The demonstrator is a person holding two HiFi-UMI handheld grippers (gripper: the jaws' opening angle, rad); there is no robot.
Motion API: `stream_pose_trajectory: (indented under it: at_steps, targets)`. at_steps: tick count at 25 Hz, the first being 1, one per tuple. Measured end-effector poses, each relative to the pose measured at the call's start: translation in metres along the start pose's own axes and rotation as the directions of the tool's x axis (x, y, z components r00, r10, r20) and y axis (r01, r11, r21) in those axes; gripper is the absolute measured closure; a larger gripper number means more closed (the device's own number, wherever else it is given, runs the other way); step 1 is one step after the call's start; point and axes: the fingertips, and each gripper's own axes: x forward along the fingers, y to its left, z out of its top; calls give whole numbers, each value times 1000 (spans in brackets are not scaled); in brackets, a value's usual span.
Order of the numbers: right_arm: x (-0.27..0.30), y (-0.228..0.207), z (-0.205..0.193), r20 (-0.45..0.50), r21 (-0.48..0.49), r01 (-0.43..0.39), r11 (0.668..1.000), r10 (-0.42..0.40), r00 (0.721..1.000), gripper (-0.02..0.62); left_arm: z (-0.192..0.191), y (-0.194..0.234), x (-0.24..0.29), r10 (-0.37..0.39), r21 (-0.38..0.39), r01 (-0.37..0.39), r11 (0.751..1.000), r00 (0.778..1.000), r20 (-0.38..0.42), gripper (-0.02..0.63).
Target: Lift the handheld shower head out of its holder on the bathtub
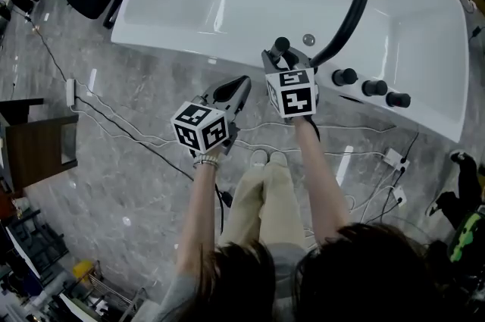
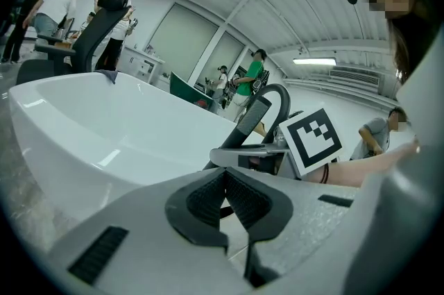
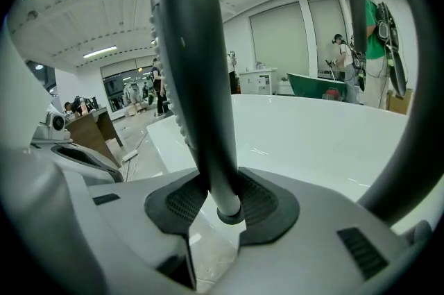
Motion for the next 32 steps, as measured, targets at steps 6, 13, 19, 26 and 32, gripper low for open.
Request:
stream_pose_trajectory:
  at_steps: [6,13,19,26,32]
  targets:
    - [-17,5,14,15,-2,-4,1000,4,1000,462,10,-11,-5,-6,3,6,1000,1000,10,601]
    - [-41,8,31,39,-2,-11,1000,11,999,462,30,-27,-15,-5,17,4,1000,1000,30,601]
    - [-63,13,54,62,-18,-16,1000,18,998,463,50,-42,-25,-12,31,10,999,999,49,601]
    - [-92,18,79,91,-28,-21,999,23,996,463,74,-65,-38,-24,51,20,998,997,78,601]
    - [-115,21,99,115,-35,-24,999,28,993,463,91,-84,-48,-35,68,29,997,994,100,601]
